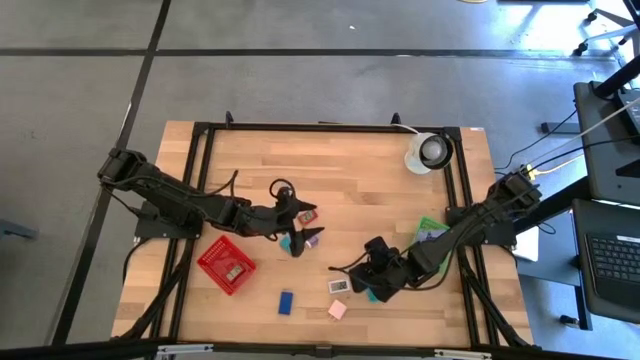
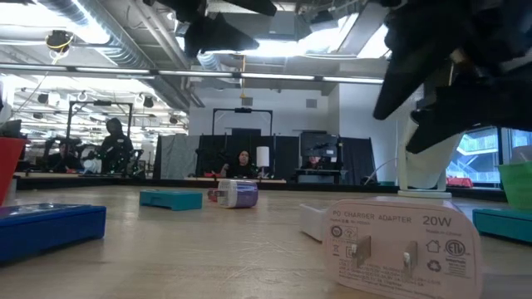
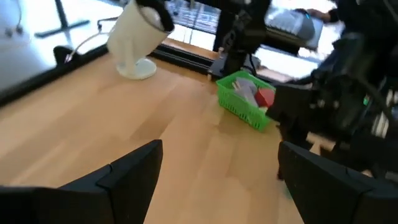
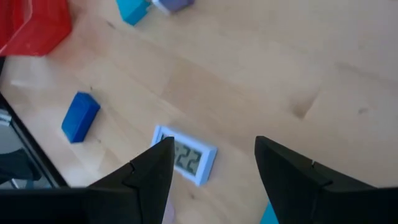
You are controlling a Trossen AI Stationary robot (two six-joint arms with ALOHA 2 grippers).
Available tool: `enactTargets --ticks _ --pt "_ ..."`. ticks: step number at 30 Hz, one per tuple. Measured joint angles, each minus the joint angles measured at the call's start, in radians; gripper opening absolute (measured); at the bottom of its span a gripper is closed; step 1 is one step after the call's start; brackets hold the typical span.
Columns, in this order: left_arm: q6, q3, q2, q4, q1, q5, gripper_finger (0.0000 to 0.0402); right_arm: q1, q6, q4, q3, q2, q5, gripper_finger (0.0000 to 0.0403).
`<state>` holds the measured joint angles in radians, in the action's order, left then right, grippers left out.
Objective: Pick & Place Office items
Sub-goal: Put the red digital clock into the red bin
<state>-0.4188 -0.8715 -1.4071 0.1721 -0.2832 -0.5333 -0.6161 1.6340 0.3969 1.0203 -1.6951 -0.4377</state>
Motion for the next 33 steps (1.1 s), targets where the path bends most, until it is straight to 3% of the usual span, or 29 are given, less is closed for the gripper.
enactTargets --ticks 6,11,17,23,33 --pt "-0.192 0.0 -0.001 -0.26 0.034 -0.051 0.0316 0.048 -0.02 0.0 0.0 0.0 0.035 0.0227" --pt "-0.327 0.0 -0.048 -0.422 0.089 0.008 0.0316 0.08 -0.055 0.0 0.0 0.0 0.061 0.0226" --pt "-0.207 0.0 -0.189 -0.386 0.128 0.051 0.0316 0.114 -0.084 -0.001 0.0 0.0 0.062 0.0226" --pt "-0.196 0.0 -0.317 -0.31 0.163 0.066 0.0316 0.128 -0.109 -0.007 0.0 0.0 0.064 0.0226" --pt "-0.195 -0.003 -0.409 -0.272 0.233 0.151 0.0313 0.131 -0.149 -0.007 0.0 0.0 0.064 0.0226"
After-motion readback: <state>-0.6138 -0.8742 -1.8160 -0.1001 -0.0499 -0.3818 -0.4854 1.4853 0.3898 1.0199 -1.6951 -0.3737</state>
